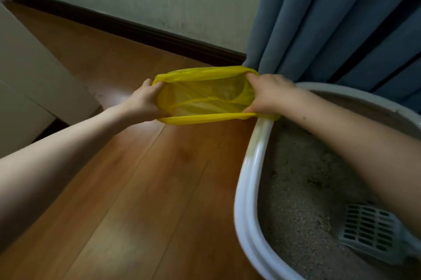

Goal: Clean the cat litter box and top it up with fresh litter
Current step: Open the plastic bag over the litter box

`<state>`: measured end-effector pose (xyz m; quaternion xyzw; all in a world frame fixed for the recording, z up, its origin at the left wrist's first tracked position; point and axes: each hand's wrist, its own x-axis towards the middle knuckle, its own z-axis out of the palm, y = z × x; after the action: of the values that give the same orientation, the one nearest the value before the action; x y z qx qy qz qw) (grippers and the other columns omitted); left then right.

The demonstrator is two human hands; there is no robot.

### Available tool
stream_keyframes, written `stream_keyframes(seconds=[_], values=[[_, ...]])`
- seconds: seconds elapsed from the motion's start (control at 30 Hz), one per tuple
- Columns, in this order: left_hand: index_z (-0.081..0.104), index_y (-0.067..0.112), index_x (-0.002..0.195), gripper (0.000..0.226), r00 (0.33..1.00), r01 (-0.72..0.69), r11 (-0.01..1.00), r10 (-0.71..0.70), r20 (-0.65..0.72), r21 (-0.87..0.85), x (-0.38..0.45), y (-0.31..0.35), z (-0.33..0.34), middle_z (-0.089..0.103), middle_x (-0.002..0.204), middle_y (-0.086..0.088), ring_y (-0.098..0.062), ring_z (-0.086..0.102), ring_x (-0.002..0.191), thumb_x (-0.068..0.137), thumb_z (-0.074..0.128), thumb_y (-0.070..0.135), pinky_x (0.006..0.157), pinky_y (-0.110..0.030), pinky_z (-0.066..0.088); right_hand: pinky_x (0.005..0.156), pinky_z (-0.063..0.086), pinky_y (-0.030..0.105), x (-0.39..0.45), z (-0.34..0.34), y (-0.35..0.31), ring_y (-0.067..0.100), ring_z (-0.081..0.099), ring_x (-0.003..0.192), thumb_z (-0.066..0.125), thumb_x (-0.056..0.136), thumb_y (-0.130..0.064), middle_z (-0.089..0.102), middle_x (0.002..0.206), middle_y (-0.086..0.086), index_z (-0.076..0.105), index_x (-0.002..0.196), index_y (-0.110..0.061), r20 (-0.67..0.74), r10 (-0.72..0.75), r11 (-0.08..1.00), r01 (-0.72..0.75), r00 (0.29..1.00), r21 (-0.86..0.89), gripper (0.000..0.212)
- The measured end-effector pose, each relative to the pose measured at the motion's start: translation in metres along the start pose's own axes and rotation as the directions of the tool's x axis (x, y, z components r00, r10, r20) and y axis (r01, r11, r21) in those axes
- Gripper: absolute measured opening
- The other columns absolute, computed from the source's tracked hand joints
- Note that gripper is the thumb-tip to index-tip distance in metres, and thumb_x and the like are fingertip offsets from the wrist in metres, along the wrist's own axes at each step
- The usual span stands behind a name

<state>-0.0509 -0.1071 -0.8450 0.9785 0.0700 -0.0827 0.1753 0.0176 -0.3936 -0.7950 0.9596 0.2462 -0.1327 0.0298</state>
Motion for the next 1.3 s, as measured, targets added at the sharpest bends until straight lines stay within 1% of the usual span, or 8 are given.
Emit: stream_keyframes(seconds=[0.17,0.43,0.67,0.83,1.0,1.1,1.17,1.3], values=[[0.039,0.014,0.143,0.078,0.999,0.036,0.999,-0.036,0.013,0.009,-0.001,-0.010,0.000,0.040,0.125,-0.019,-0.037,0.048,0.109,0.077,0.081,0.017,0.079,-0.036,0.044,0.085,0.047,0.043,0.005,0.011,-0.005,0.036,0.051,0.119,0.068,0.079,-0.054,0.051,0.130,0.011,0.028,0.144,-0.024,0.011,-0.023,1.000,0.023,1.000,-0.012,0.081],[0.046,0.007,0.127,0.066,0.995,-0.072,0.997,0.069,0.069,0.036,-0.018,0.025,-0.007,0.042,0.115,-0.015,-0.033,0.051,0.097,0.072,0.083,0.014,0.075,-0.046,0.052,0.075,0.046,0.038,-0.037,0.004,0.016,0.032,0.054,0.110,0.069,0.077,-0.056,0.054,0.122,0.009,0.033,0.137,-0.023,0.075,0.033,0.997,-0.038,0.997,0.060,0.079],[0.049,0.006,0.125,0.077,0.966,-0.234,0.971,0.237,0.099,-0.046,-0.095,0.061,-0.020,0.045,0.118,-0.009,-0.025,0.050,0.100,0.061,0.085,0.031,0.079,-0.043,0.050,0.062,0.043,0.035,-0.159,-0.010,0.016,0.022,0.049,0.076,0.068,0.069,-0.067,0.042,0.081,-0.005,0.033,0.107,-0.023,0.135,0.067,0.993,-0.080,0.988,0.089,0.067],[0.050,0.011,0.121,0.070,0.921,-0.336,0.937,0.348,0.177,-0.094,-0.171,0.071,0.003,0.038,0.114,0.013,0.023,0.045,0.092,0.063,0.090,0.016,0.067,-0.001,0.040,0.066,0.046,0.036,-0.239,0.022,0.013,0.021,0.048,0.076,0.067,0.067,-0.071,0.038,0.074,-0.010,0.032,0.106,-0.025,0.250,0.094,0.980,-0.133,0.964,0.144,0.070],[0.044,0.019,0.126,0.072,0.858,-0.410,0.912,0.389,0.335,-0.007,-0.214,0.079,0.037,0.039,0.125,0.008,-0.008,0.050,0.083,0.069,0.086,0.030,0.063,-0.014,0.039,0.072,0.043,0.034,-0.297,0.066,0.004,0.029,0.060,0.101,0.066,0.068,-0.071,0.042,0.085,-0.002,0.031,0.116,-0.020,0.302,0.158,0.964,-0.213,0.940,0.158,0.079],[0.040,0.023,0.131,0.074,0.812,-0.470,0.882,0.445,0.378,-0.030,-0.231,0.089,0.046,0.034,0.125,0.016,-0.002,0.049,0.076,0.072,0.084,0.031,0.057,-0.009,0.044,0.076,0.045,0.036,-0.329,0.083,0.003,0.030,0.059,0.106,0.067,0.067,-0.071,0.057,0.105,0.005,0.029,0.115,-0.021,0.346,0.199,0.939,-0.279,0.917,0.199,0.079],[0.034,0.025,0.140,0.082,0.757,-0.511,0.857,0.483,0.440,-0.064,-0.243,0.096,0.055,0.026,0.126,0.022,0.002,0.047,0.078,0.074,0.083,0.032,0.066,0.000,0.043,0.073,0.043,0.034,-0.352,0.094,0.001,0.029,0.060,0.104,0.067,0.067,-0.071,0.058,0.107,0.005,0.026,0.110,-0.022,0.384,0.221,0.920,-0.323,0.896,0.223,0.076],[0.026,0.020,0.148,0.091,0.648,-0.562,0.822,0.504,0.571,-0.088,-0.263,0.102,0.078,0.031,0.145,0.007,-0.008,0.051,0.100,0.076,0.080,0.035,0.078,-0.005,0.040,0.070,0.040,0.033,-0.390,0.113,-0.011,0.027,0.062,0.103,0.062,0.070,-0.073,0.058,0.103,0.002,0.015,0.090,-0.027,0.458,0.269,0.890,-0.400,0.847,0.217,0.068]])
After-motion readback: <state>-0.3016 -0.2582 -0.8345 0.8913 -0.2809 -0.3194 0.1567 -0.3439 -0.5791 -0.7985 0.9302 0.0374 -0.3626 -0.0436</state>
